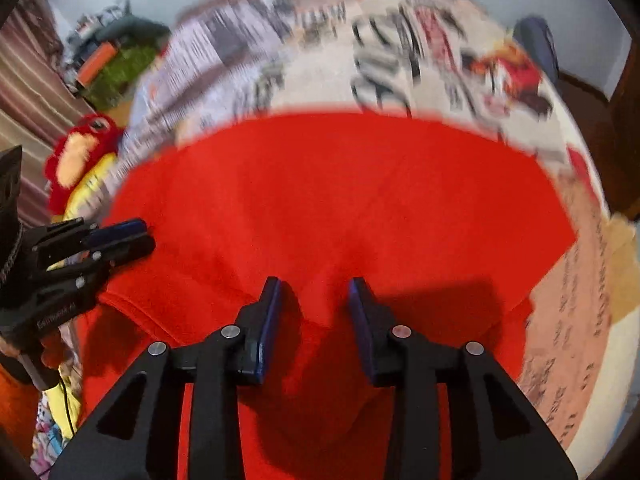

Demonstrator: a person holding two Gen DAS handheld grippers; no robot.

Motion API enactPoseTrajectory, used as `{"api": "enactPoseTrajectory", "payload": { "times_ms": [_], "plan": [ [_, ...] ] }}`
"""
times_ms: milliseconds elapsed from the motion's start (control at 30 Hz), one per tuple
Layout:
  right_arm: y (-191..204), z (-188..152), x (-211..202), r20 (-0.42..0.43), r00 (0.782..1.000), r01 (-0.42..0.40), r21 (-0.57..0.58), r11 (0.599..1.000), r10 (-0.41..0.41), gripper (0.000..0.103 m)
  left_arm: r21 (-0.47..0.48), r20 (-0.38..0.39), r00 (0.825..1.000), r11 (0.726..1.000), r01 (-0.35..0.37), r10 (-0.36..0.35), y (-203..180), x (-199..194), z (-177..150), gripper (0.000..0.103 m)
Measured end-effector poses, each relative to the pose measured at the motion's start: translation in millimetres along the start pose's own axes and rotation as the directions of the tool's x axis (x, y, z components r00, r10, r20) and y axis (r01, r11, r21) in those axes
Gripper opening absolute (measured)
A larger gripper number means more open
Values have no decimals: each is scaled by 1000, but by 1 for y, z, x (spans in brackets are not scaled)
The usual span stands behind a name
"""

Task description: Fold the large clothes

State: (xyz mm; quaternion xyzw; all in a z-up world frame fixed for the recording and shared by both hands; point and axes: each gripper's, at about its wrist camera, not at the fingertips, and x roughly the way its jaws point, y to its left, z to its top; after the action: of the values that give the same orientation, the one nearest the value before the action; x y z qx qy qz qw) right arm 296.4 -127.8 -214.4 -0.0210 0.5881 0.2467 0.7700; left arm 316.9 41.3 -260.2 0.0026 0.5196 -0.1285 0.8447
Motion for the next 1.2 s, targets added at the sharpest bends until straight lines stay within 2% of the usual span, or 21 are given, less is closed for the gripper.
{"api": "enactPoseTrajectory", "payload": {
  "times_ms": [67,100,133,200,233,300,500,567,667,767,867,933,1000,1200],
  "plan": [
    [-4,-11,-6,13,1000,-26,0,1000,26,35,32,46,999,999,-26,25,-4,-10,-12,25],
    [-4,-16,-11,18,999,-27,-7,1000,27,39,44,55,998,998,-41,38,-5,-14,-16,36],
    [-4,-20,-15,20,1000,-17,-14,1000,17,43,53,62,996,996,-67,64,-5,-19,-21,42],
    [-3,-32,-23,31,999,34,-30,999,-33,63,56,66,995,996,-73,69,-3,-25,-31,50],
    [-3,-36,-24,35,999,43,-42,998,-42,63,49,64,996,996,-70,67,-1,-27,-36,51],
    [-2,-49,-30,47,998,55,-68,996,-52,66,18,69,994,996,-87,86,5,-32,-46,63],
    [-5,-60,-53,74,993,93,-58,994,-88,70,-39,58,992,994,-106,108,24,-55,-69,67],
    [-4,-57,-59,89,991,105,-63,992,-99,70,-59,63,985,986,-155,159,37,-67,-71,67],
    [-6,-51,-72,137,983,135,-63,989,-125,70,-112,113,971,974,-197,210,61,-89,-72,67],
    [-13,-44,-83,190,972,144,-33,989,-135,70,-188,127,962,958,-217,243,89,-102,-67,67],
    [-26,-33,-92,242,958,149,30,988,-152,71,-310,130,966,935,-174,222,128,-104,-58,67],
    [-40,-24,-95,279,941,167,101,981,-190,73,-390,154,970,913,-115,188,155,-99,-52,67],
    [-51,-17,-94,291,937,157,145,977,-194,74,-451,170,971,890,-75,167,174,-89,-48,67],
    [-96,5,-56,209,968,82,254,964,-137,74,-546,117,992,837,18,55,214,-30,-35,67]
  ]
}}
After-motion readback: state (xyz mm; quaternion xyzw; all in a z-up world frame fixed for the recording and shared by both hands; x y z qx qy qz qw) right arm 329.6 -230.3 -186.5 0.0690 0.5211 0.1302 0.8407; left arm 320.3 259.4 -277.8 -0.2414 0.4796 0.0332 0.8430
